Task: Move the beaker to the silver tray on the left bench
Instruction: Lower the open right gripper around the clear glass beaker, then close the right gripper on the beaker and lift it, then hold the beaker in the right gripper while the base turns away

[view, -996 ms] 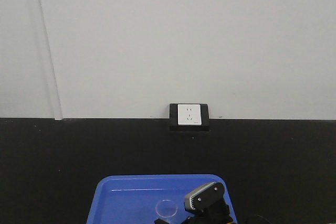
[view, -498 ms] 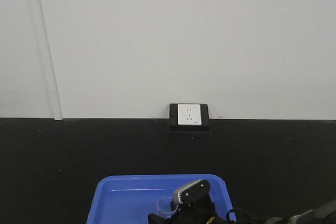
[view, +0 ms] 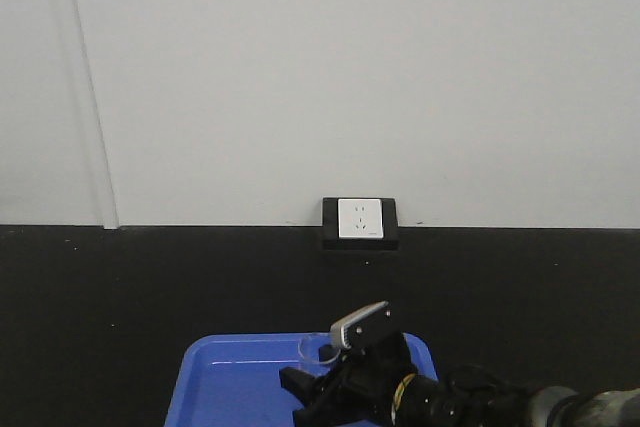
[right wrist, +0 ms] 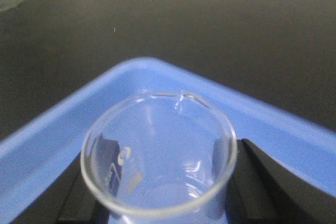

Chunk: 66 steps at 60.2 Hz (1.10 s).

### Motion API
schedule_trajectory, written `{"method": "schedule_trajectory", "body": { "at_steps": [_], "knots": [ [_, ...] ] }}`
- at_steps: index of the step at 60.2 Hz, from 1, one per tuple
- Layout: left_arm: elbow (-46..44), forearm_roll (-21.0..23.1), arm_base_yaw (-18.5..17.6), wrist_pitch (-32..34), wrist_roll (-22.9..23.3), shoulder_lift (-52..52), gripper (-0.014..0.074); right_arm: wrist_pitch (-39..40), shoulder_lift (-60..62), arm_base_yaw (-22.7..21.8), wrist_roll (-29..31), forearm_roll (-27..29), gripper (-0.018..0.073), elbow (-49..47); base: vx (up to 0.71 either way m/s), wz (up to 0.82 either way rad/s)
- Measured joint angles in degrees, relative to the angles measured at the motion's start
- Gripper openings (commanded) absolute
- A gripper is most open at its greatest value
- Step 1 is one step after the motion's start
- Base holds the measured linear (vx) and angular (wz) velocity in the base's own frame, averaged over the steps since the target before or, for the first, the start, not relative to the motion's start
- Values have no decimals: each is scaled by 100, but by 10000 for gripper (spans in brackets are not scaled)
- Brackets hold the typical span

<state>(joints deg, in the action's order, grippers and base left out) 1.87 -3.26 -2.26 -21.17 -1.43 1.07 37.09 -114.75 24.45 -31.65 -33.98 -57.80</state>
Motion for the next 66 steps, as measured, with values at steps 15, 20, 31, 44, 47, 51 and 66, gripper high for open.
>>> {"method": "schedule_trajectory", "body": {
  "at_steps": [15,20,31,44,47,51,66],
  "knots": [
    [0,0,0,0,0,0,1,-2348,1979,0,-905,-624,-14,179,0,0],
    [0,0,0,0,0,0,1,-2714,2674,0,-1004,-710,-14,575,0,0],
    [0,0,0,0,0,0,1,-3017,4287,0,-1044,-746,-14,1822,0,0],
    [0,0,0,0,0,0,1,-3292,5532,0,-1044,-746,-14,3042,0,0],
    [0,0,0,0,0,0,1,-3314,5719,0,-1044,-746,-14,3253,0,0],
    [0,0,0,0,0,0,1,-3326,5928,0,-1044,-746,-14,3411,0,0],
    [0,0,0,0,0,0,1,-3357,6209,0,-1044,-746,-14,3608,0,0]
  ]
}}
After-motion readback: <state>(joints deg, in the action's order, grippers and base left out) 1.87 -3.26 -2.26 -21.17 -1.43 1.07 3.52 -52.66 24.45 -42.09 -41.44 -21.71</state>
